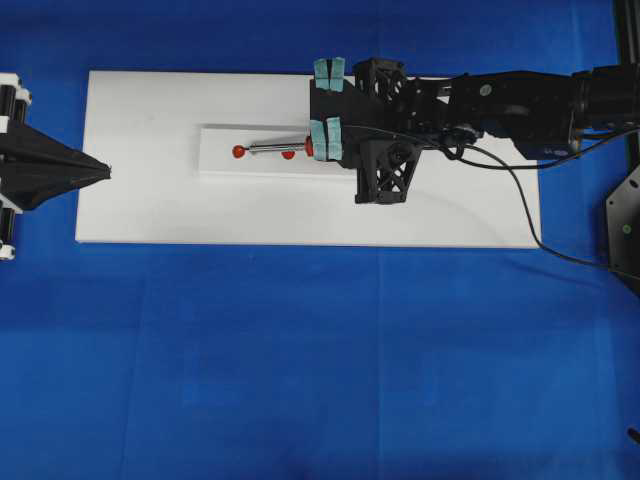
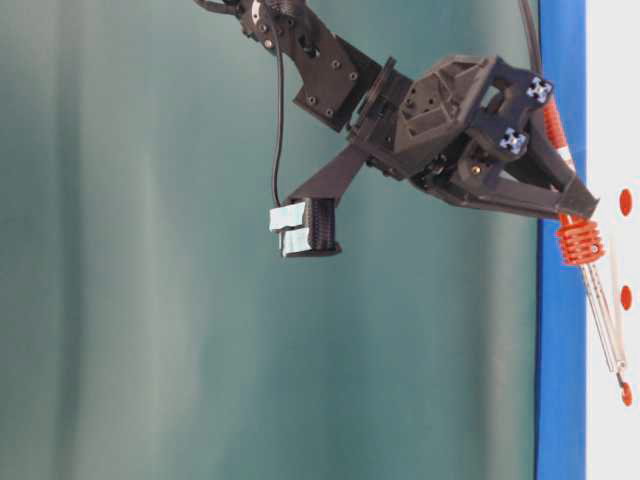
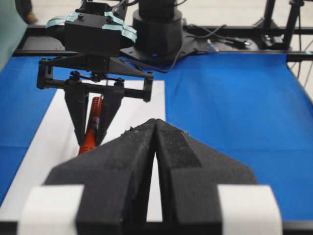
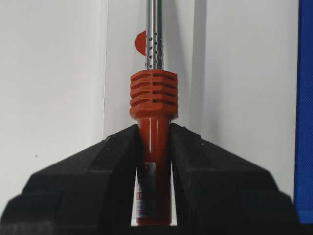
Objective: Touch the tip of the soldering iron to the mark.
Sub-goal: 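Lift the iron tip and shift it rightward above the strip, then lower the iron tip onto the middle red dot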
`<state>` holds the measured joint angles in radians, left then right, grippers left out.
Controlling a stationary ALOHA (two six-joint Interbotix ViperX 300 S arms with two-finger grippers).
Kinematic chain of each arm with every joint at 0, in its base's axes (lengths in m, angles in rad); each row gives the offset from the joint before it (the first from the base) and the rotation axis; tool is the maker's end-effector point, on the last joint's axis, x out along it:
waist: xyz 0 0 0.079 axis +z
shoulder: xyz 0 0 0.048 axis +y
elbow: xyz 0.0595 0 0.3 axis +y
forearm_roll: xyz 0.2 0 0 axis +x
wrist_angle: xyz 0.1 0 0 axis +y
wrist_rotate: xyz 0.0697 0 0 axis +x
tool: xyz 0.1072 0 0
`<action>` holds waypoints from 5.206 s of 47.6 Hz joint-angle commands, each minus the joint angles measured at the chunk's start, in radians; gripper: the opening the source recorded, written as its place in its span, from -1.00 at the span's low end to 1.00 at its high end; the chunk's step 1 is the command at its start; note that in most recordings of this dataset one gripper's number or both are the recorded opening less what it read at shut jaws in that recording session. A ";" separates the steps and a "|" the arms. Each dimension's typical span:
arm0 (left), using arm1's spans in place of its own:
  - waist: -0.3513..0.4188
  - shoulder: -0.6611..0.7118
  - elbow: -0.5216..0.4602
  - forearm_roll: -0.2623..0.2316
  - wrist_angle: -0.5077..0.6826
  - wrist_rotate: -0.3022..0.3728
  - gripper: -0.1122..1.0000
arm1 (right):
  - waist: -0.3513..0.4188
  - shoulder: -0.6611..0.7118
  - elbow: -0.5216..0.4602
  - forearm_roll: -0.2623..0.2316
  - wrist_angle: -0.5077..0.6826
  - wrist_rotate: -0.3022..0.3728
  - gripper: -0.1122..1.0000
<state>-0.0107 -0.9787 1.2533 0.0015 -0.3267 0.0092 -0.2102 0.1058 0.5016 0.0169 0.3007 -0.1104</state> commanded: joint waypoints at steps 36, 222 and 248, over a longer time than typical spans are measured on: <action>0.003 0.003 -0.014 0.002 -0.017 -0.011 -0.80 | -0.006 -0.225 -0.107 -0.046 0.212 0.003 -0.69; 0.002 0.003 -0.012 0.002 -0.023 -0.015 -0.80 | -0.014 -0.152 0.181 -0.048 0.008 0.015 -0.69; 0.002 0.003 -0.012 0.002 -0.025 -0.015 -0.80 | -0.014 -0.150 0.181 -0.048 0.009 0.015 -0.69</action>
<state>-0.0107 -0.9787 1.2533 0.0015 -0.3421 -0.0061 -0.2255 -0.0337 0.6949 -0.0322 0.3129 -0.0966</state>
